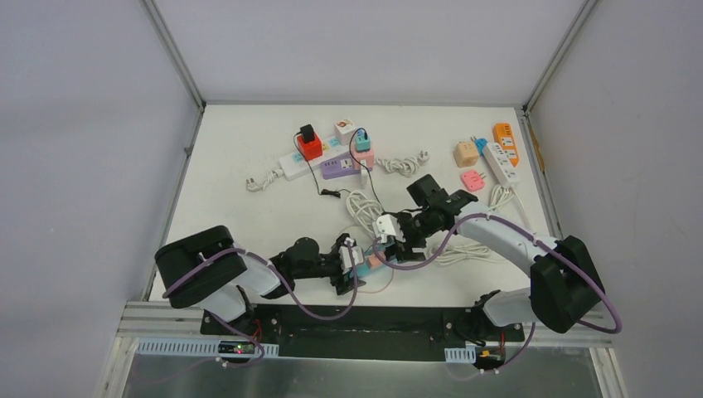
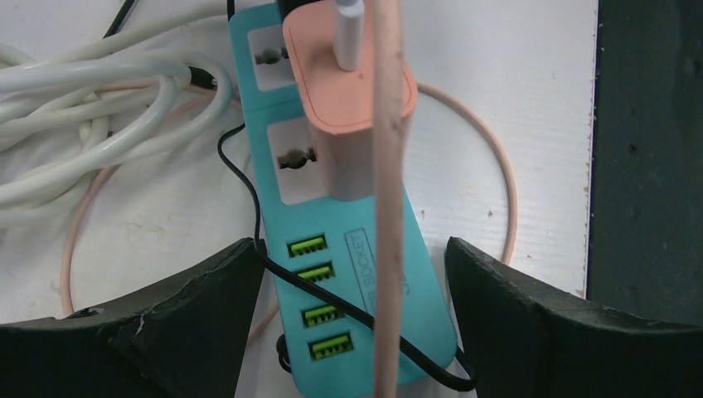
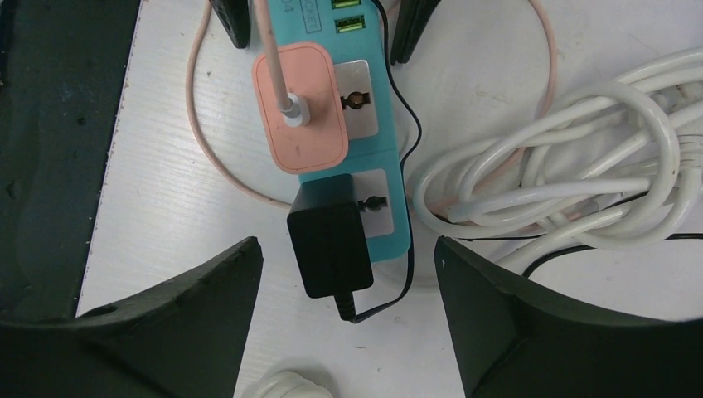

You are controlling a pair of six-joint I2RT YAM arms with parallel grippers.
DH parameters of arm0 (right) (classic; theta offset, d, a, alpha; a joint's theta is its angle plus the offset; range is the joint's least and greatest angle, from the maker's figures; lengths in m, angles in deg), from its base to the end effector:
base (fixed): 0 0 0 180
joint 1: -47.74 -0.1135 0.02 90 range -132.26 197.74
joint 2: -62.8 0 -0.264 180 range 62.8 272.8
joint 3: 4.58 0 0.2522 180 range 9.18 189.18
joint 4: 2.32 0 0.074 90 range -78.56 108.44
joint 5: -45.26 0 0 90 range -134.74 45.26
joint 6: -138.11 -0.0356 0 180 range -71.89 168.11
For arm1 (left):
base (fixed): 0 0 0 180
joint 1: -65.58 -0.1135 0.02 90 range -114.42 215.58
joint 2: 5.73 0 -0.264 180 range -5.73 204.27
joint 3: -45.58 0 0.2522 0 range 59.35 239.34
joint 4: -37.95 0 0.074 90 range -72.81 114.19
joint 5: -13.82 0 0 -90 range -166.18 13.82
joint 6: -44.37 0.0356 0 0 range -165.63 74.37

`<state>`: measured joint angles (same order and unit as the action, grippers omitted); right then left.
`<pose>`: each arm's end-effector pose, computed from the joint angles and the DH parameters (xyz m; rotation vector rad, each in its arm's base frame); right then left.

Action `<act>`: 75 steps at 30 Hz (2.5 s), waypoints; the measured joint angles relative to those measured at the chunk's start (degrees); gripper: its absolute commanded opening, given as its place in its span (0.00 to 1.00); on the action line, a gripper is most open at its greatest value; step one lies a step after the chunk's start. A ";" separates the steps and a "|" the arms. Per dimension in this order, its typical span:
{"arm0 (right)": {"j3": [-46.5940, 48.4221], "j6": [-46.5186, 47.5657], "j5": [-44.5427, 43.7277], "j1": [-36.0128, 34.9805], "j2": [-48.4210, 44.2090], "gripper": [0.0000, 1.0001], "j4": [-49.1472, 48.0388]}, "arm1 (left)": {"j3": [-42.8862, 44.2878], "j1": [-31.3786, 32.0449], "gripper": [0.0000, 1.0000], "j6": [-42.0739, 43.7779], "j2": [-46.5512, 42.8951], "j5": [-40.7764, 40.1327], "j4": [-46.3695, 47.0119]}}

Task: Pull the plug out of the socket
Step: Place the socket at the center of the board, then remove the plug from the socket.

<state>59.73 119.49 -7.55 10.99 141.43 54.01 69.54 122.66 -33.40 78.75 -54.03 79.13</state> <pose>0.1844 0.1646 0.2134 -2.1502 1.3779 0.6896 0.1081 -0.1917 0.1213 1.3427 1.4625 -0.8876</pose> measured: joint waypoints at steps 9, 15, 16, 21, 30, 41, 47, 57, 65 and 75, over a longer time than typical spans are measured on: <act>-1.70 0.02 -1.64 -1.18 0.02 0.67 -2.34 | 0.87 0.52 0.73 0.63 9.81 -0.17 13.75; -1.73 0.02 -2.10 -1.79 0.02 0.60 -3.76 | 1.14 1.11 0.58 0.20 12.63 -0.50 17.53; -1.73 0.00 -2.16 -2.01 0.04 0.58 -3.91 | 1.14 1.11 0.56 0.15 12.81 -0.70 17.73; -1.73 0.04 -2.36 -2.95 0.44 0.48 -4.20 | 1.18 1.07 0.45 0.11 13.44 -1.90 18.58; -1.73 0.70 -2.34 -3.28 1.16 0.05 -2.49 | 1.16 1.07 0.00 -0.46 13.44 -2.82 18.60; -1.27 0.87 -2.29 -3.19 1.44 0.00 -1.64 | 1.92 1.05 0.00 0.85 11.61 -2.62 14.62; 0.28 -2.43 -4.46 -5.44 2.25 0.00 -1.11 | 2.75 0.94 0.00 1.03 10.97 -2.62 12.26; 1.49 -2.45 -5.66 -5.57 3.26 0.00 0.46 | 2.64 0.92 0.00 0.90 10.97 -2.58 12.35; 1.57 1.22 -1.07 -2.23 4.33 0.00 1.75 | 2.51 0.55 0.00 1.07 11.52 -1.60 13.31; 4.15 -3.61 -6.58 -6.75 5.68 0.00 2.40 | 2.58 -0.22 0.00 0.33 12.37 -0.52 14.05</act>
<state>63.88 115.88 -14.13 4.23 147.12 56.41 72.12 122.44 -33.07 91.13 -54.55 93.18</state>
